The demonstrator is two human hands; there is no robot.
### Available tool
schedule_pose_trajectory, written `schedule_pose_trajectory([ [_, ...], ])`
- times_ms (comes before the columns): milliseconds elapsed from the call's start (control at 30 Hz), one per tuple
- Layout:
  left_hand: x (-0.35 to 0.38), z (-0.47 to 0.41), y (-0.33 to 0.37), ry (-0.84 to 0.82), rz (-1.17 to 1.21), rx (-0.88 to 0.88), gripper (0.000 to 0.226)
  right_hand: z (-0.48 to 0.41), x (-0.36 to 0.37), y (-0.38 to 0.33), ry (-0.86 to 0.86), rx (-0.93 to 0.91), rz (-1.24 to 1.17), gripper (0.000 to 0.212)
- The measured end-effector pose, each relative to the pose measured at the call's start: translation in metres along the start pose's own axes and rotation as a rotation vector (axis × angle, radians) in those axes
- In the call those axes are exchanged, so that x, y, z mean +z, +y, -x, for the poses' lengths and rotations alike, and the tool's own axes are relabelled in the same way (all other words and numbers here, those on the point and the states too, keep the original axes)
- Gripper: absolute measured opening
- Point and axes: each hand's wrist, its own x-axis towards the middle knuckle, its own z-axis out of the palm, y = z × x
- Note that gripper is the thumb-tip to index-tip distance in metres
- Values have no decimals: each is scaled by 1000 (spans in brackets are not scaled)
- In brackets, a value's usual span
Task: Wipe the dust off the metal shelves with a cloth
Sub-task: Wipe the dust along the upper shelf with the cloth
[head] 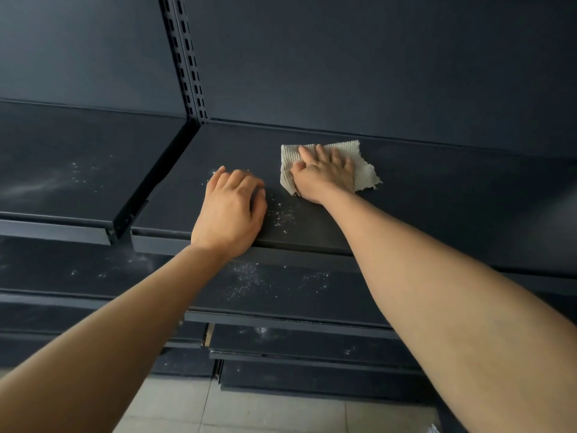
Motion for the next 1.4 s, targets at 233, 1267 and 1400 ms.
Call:
schedule_pose_trajectory([
  [233,-2,2,1,20,21,21,26,33,1,11,0,-42,-16,52],
  [1267,-46,12,-104,-147,44,141,26,76,12,-86,20,331,25,56],
  [1400,-45,11,-102,-125,38,135,21,56,11,-86,9,274,27,55],
])
